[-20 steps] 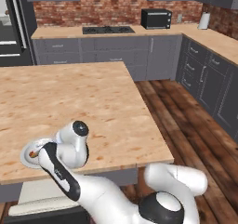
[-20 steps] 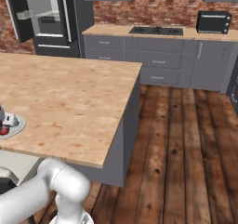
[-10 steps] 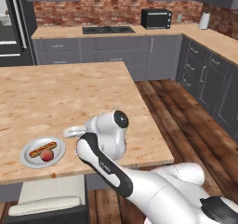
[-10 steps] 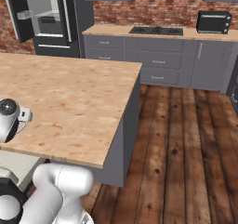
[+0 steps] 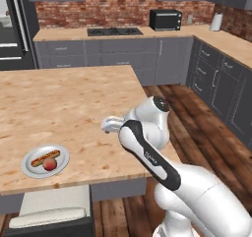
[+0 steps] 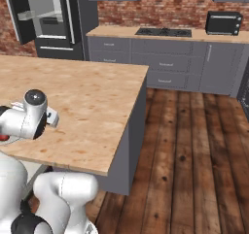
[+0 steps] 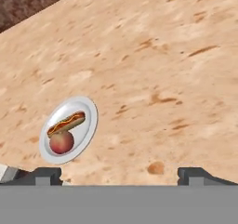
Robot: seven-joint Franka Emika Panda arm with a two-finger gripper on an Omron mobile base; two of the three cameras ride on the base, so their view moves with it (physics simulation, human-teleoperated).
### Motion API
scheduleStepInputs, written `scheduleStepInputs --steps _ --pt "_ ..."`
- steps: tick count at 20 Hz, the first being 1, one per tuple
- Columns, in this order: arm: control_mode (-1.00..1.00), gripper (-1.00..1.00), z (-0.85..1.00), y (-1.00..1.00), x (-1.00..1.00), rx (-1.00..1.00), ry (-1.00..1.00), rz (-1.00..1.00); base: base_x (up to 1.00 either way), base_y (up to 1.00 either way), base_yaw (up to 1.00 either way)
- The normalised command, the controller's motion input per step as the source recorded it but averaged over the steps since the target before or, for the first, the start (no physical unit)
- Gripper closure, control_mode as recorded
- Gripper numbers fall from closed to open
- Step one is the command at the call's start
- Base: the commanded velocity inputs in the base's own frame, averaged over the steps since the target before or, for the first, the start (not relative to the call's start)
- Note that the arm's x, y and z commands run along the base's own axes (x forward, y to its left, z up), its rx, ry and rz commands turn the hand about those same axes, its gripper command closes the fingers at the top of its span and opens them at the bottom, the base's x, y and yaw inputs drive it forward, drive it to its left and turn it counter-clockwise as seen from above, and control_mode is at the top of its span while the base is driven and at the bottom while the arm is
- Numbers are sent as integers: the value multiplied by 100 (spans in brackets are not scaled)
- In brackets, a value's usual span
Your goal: Pick up the peach and apple from the fridge and place one fruit on each plate on the dining counter.
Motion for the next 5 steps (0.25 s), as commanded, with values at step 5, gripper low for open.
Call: scheduleStepInputs --steps 5 --pt "-100 -100 -34 -100 0 1 7 -18 0 0 0"
